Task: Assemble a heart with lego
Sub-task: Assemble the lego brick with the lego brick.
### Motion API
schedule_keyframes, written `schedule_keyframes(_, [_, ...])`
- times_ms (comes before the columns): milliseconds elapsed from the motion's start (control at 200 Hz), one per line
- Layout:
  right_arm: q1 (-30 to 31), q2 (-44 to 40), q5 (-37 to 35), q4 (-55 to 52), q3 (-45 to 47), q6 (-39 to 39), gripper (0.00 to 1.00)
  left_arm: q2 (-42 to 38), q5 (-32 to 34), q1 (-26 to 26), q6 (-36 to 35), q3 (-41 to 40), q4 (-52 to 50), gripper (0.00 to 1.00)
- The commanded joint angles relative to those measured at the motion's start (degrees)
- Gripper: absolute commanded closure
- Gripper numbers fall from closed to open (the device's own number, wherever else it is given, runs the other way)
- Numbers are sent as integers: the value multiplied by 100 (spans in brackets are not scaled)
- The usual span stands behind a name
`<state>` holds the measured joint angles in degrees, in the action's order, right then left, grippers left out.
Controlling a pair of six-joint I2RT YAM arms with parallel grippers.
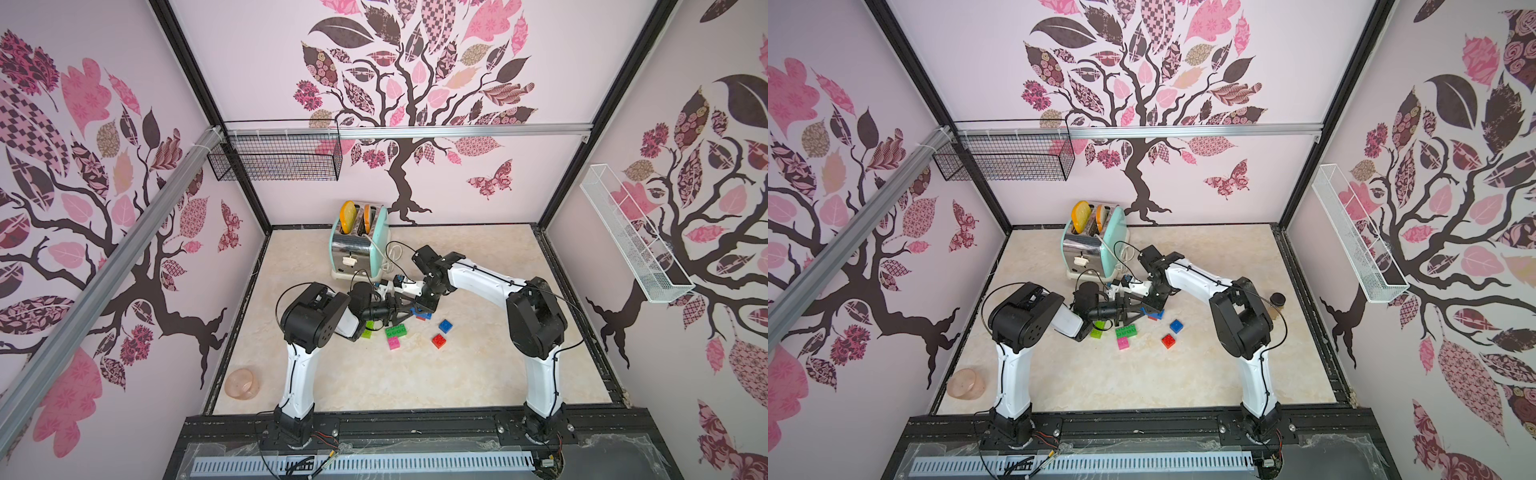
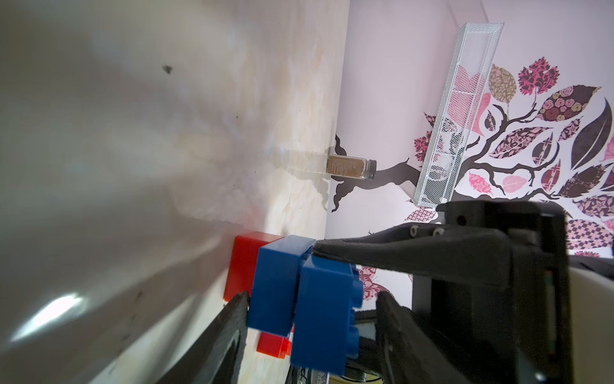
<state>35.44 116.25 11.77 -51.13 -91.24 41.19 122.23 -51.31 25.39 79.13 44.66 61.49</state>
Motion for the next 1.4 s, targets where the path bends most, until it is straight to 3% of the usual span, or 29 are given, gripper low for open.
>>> schedule_keyframes(0, [0,-33,45,-41,192,81,70,143,-55,61,216,86,491,39])
schedule_keyframes(530, [-16,-104,131,93,419,217,71,297,-38,146,251,156,524,42])
schedule_keyframes(1125, [-34,-92,317,85,468,196,70,319,-16,166,234,193,539,66])
schedule_keyframes(1295, [-37,-57,371,92,458,139,69,309,-5,166,216,164,539,67])
schedule_keyframes(1395, [-66,-92,363,202,441,17,62,309,-11,155,201,135,539,67])
